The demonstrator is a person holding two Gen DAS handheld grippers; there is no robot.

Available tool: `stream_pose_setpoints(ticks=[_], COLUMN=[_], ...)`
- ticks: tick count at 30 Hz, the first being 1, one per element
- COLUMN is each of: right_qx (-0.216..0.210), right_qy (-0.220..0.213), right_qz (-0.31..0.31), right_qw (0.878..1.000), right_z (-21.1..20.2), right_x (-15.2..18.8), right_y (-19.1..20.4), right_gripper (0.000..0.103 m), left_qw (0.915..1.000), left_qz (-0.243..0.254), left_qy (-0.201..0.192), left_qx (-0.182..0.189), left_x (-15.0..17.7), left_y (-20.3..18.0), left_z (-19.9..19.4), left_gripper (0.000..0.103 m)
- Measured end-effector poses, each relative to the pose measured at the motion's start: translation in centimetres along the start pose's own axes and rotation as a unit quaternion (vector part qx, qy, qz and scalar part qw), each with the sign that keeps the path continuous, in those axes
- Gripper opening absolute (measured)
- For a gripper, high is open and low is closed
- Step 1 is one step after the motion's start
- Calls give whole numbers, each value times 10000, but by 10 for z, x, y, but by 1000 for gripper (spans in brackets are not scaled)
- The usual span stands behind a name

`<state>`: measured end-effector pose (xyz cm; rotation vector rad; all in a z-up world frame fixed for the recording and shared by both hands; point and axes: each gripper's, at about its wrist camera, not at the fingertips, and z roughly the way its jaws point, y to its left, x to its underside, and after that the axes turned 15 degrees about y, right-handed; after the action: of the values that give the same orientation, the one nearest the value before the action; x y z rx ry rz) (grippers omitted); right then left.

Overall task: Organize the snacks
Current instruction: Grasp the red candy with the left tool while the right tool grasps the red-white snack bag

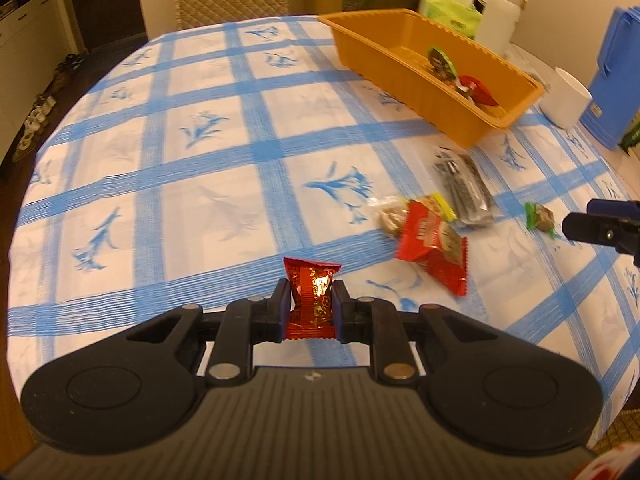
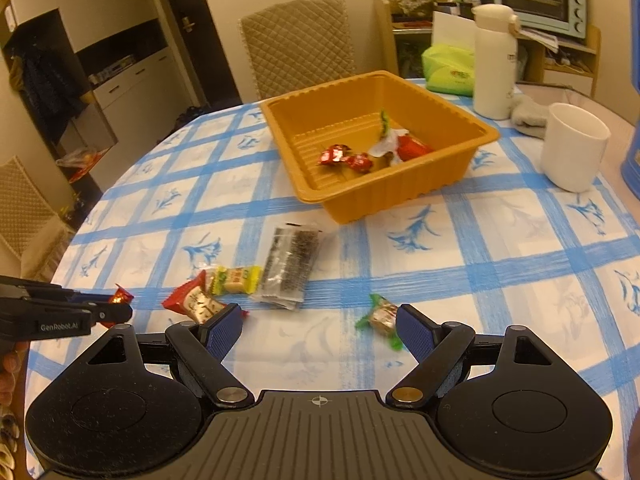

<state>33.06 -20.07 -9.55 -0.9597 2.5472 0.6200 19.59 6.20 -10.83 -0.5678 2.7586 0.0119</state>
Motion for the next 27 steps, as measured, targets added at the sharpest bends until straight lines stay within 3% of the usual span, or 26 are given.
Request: stream_pose_setpoints(ticks=[9,16,19,27], right_qx=[-319,-281,-230,-54], right_qy=[107,106,183,345], right_qz=[-776,-1795,-2148,-2684], right_qw=[9964,9833,9762,9627], right_z=[20,46,59,86], right_x=[-5,-8,-11,-13], right_y=[35,69,79,94], right_gripper=[83,82,64,49], left_qw=[9992,9978,9970,9955], left_qz=[-355,-600,-693,-861], left_qy=[-119,-161,-160,-160], left_qx=[-151,-251,-294,-367], left_x=[10,21,25,35], left_y=[28,46,52,66], left_z=[-15,-23,-25,-30], left_gripper=[19,19,19,19])
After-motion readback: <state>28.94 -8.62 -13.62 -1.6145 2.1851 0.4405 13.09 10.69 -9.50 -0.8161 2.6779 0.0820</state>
